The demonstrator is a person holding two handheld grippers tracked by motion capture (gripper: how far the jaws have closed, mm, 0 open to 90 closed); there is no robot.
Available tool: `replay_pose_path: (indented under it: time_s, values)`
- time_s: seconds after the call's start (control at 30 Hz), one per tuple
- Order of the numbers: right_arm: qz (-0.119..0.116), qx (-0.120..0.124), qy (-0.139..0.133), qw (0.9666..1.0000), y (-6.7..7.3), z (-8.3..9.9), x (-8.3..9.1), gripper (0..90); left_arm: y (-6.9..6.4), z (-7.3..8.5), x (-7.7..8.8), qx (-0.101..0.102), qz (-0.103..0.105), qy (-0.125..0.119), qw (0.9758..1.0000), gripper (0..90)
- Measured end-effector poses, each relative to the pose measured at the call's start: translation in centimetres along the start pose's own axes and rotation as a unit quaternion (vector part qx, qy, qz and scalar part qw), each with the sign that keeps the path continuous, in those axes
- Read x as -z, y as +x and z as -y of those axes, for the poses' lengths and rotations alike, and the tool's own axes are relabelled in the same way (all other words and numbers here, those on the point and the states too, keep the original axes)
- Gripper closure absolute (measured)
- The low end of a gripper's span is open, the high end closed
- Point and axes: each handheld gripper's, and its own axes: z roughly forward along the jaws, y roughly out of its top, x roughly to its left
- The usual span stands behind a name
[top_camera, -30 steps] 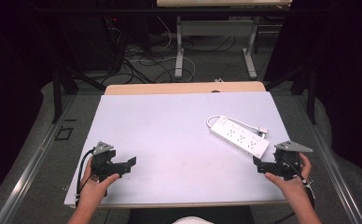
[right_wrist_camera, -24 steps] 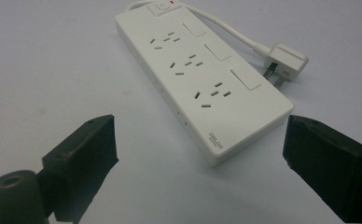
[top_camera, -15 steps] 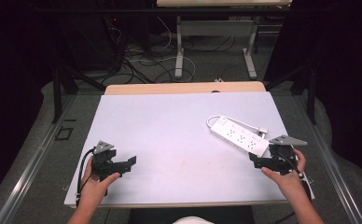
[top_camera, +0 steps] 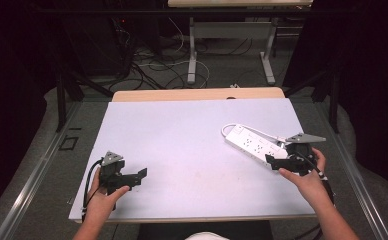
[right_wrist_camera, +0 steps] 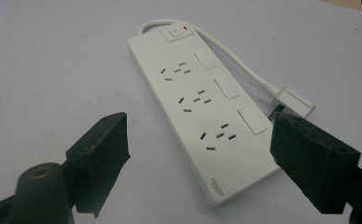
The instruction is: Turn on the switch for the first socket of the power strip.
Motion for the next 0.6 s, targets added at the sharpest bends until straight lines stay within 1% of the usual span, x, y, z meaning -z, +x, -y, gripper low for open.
replay_pose_path:
  time_s: [0.03,0.17,0.2,0.23,0.27,0.3,0.33,0.4,0.43,0.57,0.6]
  values:
    - [-0.001,-0.004,-0.001,1.0000,0.0,-0.2,-0.1,19.0,0.0,0.0,0.0,0.000,0.000,0.000,1.0000,3.1]
    - [-0.001,0.002,0.004,1.0000,-0.2,-1.0,-0.3,19.7,0.0,0.0,0.0,0.000,-0.002,-0.001,1.0000,1.6]
    - [-0.002,-0.002,0.004,1.0000,-0.1,-1.2,-0.4,19.7,0.1,0.0,0.0,0.000,0.000,-0.003,1.0000,1.1]
    - [-0.002,0.002,0.006,1.0000,-0.2,-1.3,-0.4,19.9,0.1,0.0,0.0,0.000,0.000,-0.004,1.0000,0.7]
    - [-0.004,0.002,0.005,1.0000,-0.3,-1.5,-0.5,20.1,0.1,0.0,0.0,0.000,-0.001,-0.004,1.0000,0.5]
    - [-0.002,0.001,0.004,1.0000,-0.3,-1.7,-0.6,20.3,0.2,0.0,0.1,-0.006,-0.002,0.000,1.0000,0.5]
    - [-0.005,0.002,0.006,1.0000,-0.3,-1.9,-0.6,20.5,0.2,0.0,0.1,-0.005,-0.003,-0.001,1.0000,0.5]
    - [-0.003,0.002,0.009,1.0000,-0.3,-2.1,-0.6,20.8,0.1,0.1,0.0,-0.003,-0.003,-0.003,1.0000,0.5]
    - [-0.003,0.007,0.010,0.9999,-0.5,-2.5,-0.8,21.5,0.2,0.1,0.1,-0.005,-0.003,-0.001,1.0000,0.5]
    - [-0.004,0.006,0.014,0.9999,-0.6,-3.0,-1.0,22.5,0.2,0.1,0.0,-0.006,-0.002,-0.001,1.0000,0.5]
    - [-0.005,0.006,0.016,0.9998,-0.7,-3.4,-1.0,23.5,0.2,0.1,0.0,-0.006,-0.002,-0.002,1.0000,0.5]
